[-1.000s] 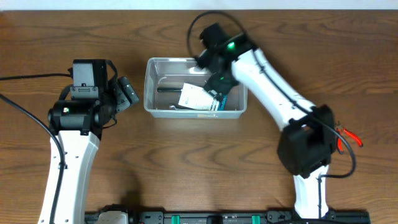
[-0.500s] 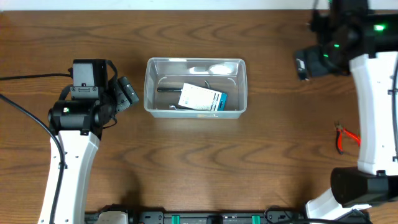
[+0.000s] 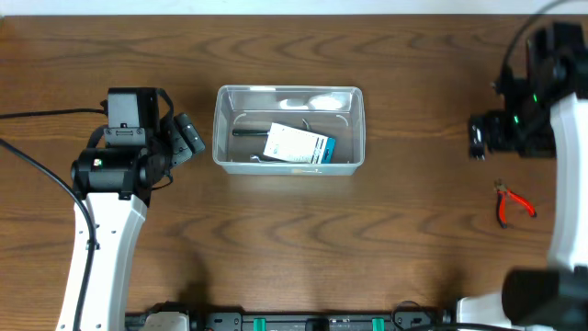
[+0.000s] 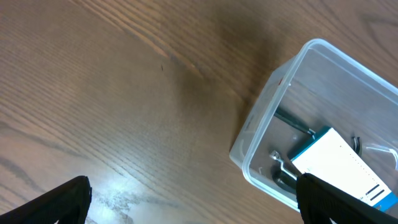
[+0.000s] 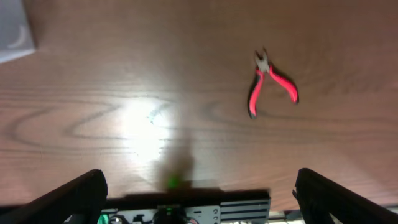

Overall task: Pack container
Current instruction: 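Move the right gripper over the red-handled pliers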

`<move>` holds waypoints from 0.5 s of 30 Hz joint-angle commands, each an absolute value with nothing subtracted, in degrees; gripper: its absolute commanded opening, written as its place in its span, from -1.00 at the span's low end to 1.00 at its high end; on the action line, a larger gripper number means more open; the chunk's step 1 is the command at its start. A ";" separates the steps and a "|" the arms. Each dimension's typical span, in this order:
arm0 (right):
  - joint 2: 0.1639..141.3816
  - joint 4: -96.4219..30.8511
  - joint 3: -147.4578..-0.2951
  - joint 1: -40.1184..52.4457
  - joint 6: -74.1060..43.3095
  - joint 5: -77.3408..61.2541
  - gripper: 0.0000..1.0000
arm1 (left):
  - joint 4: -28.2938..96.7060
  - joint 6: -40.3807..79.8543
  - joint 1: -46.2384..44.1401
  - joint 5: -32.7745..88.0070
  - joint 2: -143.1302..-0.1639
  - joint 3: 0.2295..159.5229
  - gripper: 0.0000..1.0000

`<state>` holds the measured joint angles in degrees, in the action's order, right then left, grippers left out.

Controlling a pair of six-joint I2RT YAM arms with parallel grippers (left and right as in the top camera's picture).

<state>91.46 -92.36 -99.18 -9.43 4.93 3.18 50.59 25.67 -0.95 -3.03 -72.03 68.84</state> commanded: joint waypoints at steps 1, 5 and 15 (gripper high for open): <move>83.88 -87.90 -90.45 -13.43 4.38 3.03 0.98 | 50.74 25.54 -0.71 -3.70 -72.44 69.45 0.96; 80.79 -80.84 -80.14 -18.79 4.86 2.74 0.99 | 50.74 25.54 -0.71 -3.70 -72.44 69.45 0.96; 86.89 -66.74 -68.45 -23.38 9.50 1.06 0.97 | 50.74 25.54 -0.71 -3.70 -72.44 69.45 0.96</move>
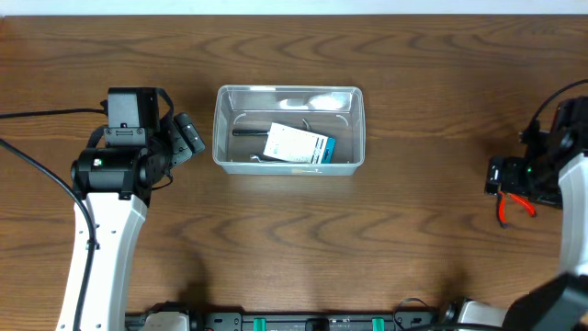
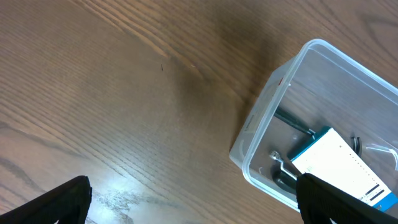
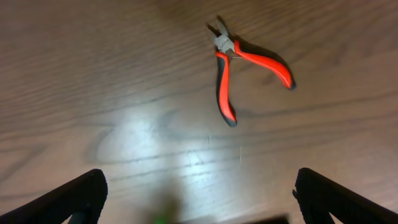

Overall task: Pack container
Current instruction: 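Move the right gripper over the red-handled pliers, then lower the right gripper and grasp the red pliers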

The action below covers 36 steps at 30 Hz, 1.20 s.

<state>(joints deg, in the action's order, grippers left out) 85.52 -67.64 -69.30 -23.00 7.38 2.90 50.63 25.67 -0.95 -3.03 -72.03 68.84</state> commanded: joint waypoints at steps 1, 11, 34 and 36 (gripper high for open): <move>87.66 -66.39 -68.42 -23.40 9.52 0.10 0.98 | 50.74 25.54 -0.71 -3.70 -72.44 69.45 0.96; 95.11 -62.02 -67.72 -23.44 15.94 -0.03 0.98 | 50.74 25.54 -0.71 -3.70 -72.44 69.45 0.96; 107.81 -56.38 -67.64 -23.83 12.45 4.51 0.99 | 50.74 25.54 -0.71 -3.70 -72.44 69.45 0.96; 107.81 -56.07 -67.31 -23.83 12.45 4.51 0.99 | 50.74 25.54 -0.71 -3.70 -72.44 69.45 0.96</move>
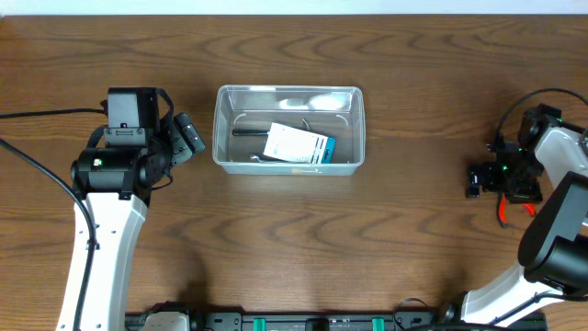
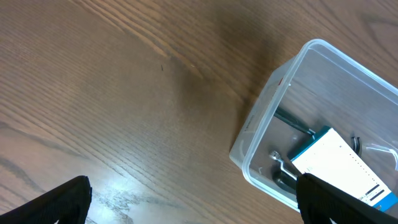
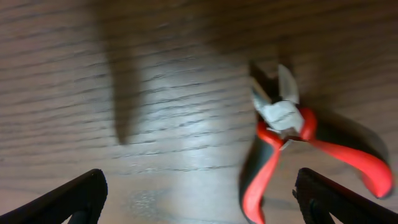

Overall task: Pack container
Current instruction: 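Lower the right gripper and grasp the red pliers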

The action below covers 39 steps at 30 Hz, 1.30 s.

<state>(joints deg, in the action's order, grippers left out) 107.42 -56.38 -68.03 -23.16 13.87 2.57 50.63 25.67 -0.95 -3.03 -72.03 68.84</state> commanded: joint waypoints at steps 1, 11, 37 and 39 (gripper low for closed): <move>107.81 -55.72 -66.89 -23.83 12.45 4.51 0.99 | 50.74 25.54 -0.71 -3.70 -72.44 69.45 0.96; 107.81 -50.43 -59.92 -23.81 12.23 3.09 0.99 | 50.74 25.54 -0.71 -3.70 -72.44 69.45 0.96; 107.81 -49.43 -59.88 -23.81 5.78 2.98 -0.85 | 50.74 25.54 -0.71 -3.70 -72.44 69.45 0.96; 107.81 -48.95 -59.88 -23.81 5.76 2.98 -0.90 | 50.74 25.54 -0.71 -3.70 -72.44 69.45 0.96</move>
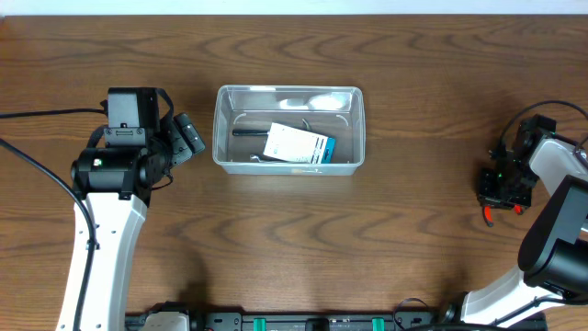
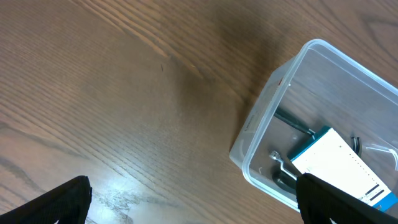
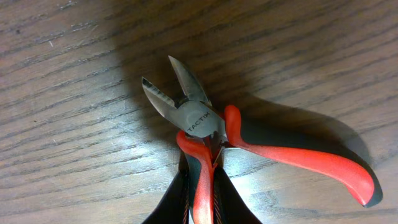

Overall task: Pack container
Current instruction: 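Lower the right gripper and grasp the red pliers, then carry the pliers with the right gripper into the container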

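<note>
Red-handled pliers [image 3: 205, 127] lie on the wood table at the far right, cutting tips apart and handles spread. My right gripper [image 3: 202, 199] is shut on the pliers' left handle, a black finger [image 3: 177, 202] against each side; overhead, the gripper [image 1: 502, 189] covers most of the pliers, and only a red tip [image 1: 488, 220] shows. The clear plastic container [image 1: 220, 129] stands at the table's back centre with a white and blue box [image 1: 296, 145] and a dark metal tool [image 1: 248, 131] inside. My left gripper [image 2: 199, 208] hangs open left of the container [image 2: 261, 118], holding nothing.
The wood table [image 1: 294, 239] stretches bare between the container and the pliers. The left arm's body [image 1: 110, 170] stands left of the container, and a black cable [image 1: 37, 115] runs off the left edge.
My right gripper was open over the table with the pliers just ahead of it. Now it is shut on one pliers handle. The left arm and the container are unchanged.
My right gripper was open high at the back right, far from the pliers. It then stood closer above them, then low beside them, still open. Now it is shut on one handle. The left arm and container contents stayed still throughout.
</note>
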`<move>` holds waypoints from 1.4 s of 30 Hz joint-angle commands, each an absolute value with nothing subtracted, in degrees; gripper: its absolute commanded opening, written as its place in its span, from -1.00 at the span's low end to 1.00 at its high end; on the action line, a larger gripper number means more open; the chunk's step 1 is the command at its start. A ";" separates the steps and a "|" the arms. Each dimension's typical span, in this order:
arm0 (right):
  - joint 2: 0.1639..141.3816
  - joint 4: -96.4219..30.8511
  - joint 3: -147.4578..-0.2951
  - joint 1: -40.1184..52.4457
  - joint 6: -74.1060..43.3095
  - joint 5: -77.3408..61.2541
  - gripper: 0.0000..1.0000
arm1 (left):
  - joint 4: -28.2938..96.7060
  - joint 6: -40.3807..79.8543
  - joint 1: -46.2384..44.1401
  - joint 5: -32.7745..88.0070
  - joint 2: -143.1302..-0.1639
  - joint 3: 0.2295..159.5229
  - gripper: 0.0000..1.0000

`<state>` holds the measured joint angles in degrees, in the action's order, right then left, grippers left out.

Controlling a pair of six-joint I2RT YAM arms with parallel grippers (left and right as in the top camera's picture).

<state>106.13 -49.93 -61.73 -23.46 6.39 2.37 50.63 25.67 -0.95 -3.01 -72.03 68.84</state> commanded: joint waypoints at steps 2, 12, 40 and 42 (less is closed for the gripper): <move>107.81 -48.12 -59.90 -23.81 3.46 3.01 -0.98 | 50.74 25.54 -0.71 -3.70 -72.44 69.45 0.96; 107.79 -47.83 -63.26 -23.38 2.13 1.26 -0.97 | 50.74 25.54 -0.71 -3.70 -72.44 69.45 0.96; 107.79 -48.10 -109.10 18.55 5.13 -3.88 -0.92 | 50.74 25.54 -0.71 -3.70 -72.44 69.45 0.96; 107.81 -47.70 -109.08 22.65 6.39 -1.43 -0.92 | 50.74 25.54 -0.71 -3.70 -72.44 69.45 0.96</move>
<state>107.90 -47.70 -108.01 18.24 4.25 -4.95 50.63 25.67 -0.95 -3.03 -72.03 68.84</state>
